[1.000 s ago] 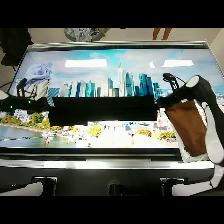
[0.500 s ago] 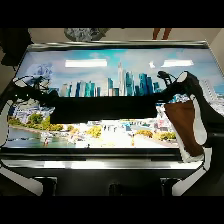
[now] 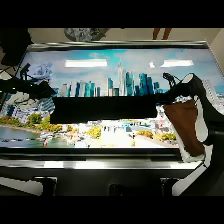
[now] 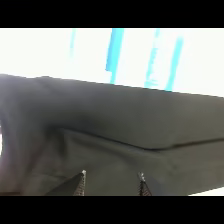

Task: Fold the shirts.

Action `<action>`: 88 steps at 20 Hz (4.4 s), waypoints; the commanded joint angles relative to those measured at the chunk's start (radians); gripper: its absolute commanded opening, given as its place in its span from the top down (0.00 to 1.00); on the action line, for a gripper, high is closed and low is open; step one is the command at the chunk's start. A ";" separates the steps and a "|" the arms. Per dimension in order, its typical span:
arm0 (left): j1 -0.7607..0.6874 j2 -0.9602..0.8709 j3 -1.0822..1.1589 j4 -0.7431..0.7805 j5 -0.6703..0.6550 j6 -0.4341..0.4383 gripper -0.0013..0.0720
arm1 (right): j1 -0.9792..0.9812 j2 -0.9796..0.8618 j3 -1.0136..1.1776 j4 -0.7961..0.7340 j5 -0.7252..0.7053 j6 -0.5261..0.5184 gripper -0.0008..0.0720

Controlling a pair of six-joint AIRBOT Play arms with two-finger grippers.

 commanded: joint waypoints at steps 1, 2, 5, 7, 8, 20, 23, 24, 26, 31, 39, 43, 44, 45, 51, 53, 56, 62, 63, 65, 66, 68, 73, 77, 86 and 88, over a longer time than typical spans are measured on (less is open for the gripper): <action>-0.025 0.082 0.002 0.001 0.001 0.021 0.44 | 0.030 -0.044 0.001 0.041 0.040 0.019 0.18; -0.037 0.098 0.002 0.001 0.002 0.026 0.44 | 0.040 -0.048 0.001 0.041 0.060 0.027 0.29; -0.080 0.114 0.000 0.001 0.002 0.026 0.44 | 0.044 -0.037 0.001 0.093 0.072 0.018 0.92; -0.126 0.101 -0.003 0.001 0.001 0.026 0.50 | 0.045 0.007 0.001 0.165 0.073 -0.055 0.92; -0.159 0.086 -0.003 0.001 0.002 0.033 0.68 | 0.045 0.040 0.001 0.192 0.079 -0.059 0.92; -0.600 -0.150 -0.167 -0.343 0.349 0.077 0.94 | 0.091 0.484 0.001 0.236 0.285 0.064 0.92; -0.637 -0.229 -0.167 -0.534 0.397 0.078 0.94 | 0.091 0.543 0.001 0.237 0.311 0.109 0.92; -0.660 -0.251 -0.167 -0.569 0.404 0.078 0.94 | 0.091 0.565 0.001 0.237 0.315 0.120 0.92; -0.718 -0.285 -0.167 -0.634 0.450 0.078 0.94 | 0.091 0.608 0.001 0.237 0.314 0.145 0.92; -0.796 -0.283 -0.165 -0.698 0.566 0.160 0.94 | 0.091 0.653 0.001 0.233 0.261 0.190 0.92; -0.470 0.123 -0.165 -0.187 0.399 0.156 0.94 | 0.246 0.494 0.001 0.360 0.053 0.190 0.92; -0.273 0.305 -0.165 -0.160 0.331 0.157 0.94 | 0.431 0.364 0.001 0.441 -0.156 0.198 0.92; -0.234 0.338 -0.165 -0.160 0.311 0.157 0.94 | 0.473 0.324 0.001 0.455 -0.202 0.214 0.92; -0.205 0.362 -0.165 -0.160 0.295 0.157 0.94 | 0.510 0.282 0.001 0.467 -0.245 0.221 0.92; -0.165 0.412 -0.171 -0.153 0.220 0.161 0.94 | 0.673 0.073 0.001 0.575 -0.480 0.294 0.71; -0.168 0.412 -0.195 -0.153 0.222 0.180 0.94 | 0.690 0.037 0.001 0.681 -0.550 0.249 0.24; -0.166 0.412 -0.245 -0.149 0.218 0.184 0.94 | 0.612 0.061 0.001 0.670 -0.422 0.099 0.14; -0.159 0.412 -0.269 -0.099 0.222 0.202 0.94 | 0.277 0.192 -0.001 -0.060 0.156 0.247 0.11; -0.154 0.412 -0.269 -0.100 0.222 0.202 0.94 | 0.251 0.192 -0.014 -0.167 0.234 0.269 0.11; -0.154 0.412 -0.269 -0.100 0.223 0.202 0.94 | 0.233 0.189 -0.099 -0.109 0.197 0.268 0.11; -0.156 0.412 -0.269 -0.101 0.223 0.202 0.94 | 0.236 0.180 -0.146 -0.015 0.120 0.264 0.11; -0.155 0.412 -0.269 -0.101 0.221 0.201 0.94 | 0.253 0.144 -0.207 0.125 0.008 0.260 0.11; -0.155 0.412 -0.269 -0.101 0.219 0.201 0.94 | 0.328 0.033 -0.216 0.343 -0.100 0.208 0.16; -0.155 0.412 -0.269 -0.101 0.220 0.202 0.94 | 0.333 0.039 -0.212 0.365 -0.120 0.171 0.92; -0.155 0.412 -0.269 -0.101 0.220 0.202 0.94 | -0.083 0.455 -0.209 0.407 0.042 0.067 0.92; -0.155 0.412 -0.269 -0.101 0.220 0.202 0.94 | -0.209 0.538 -0.209 0.400 0.079 0.102 0.92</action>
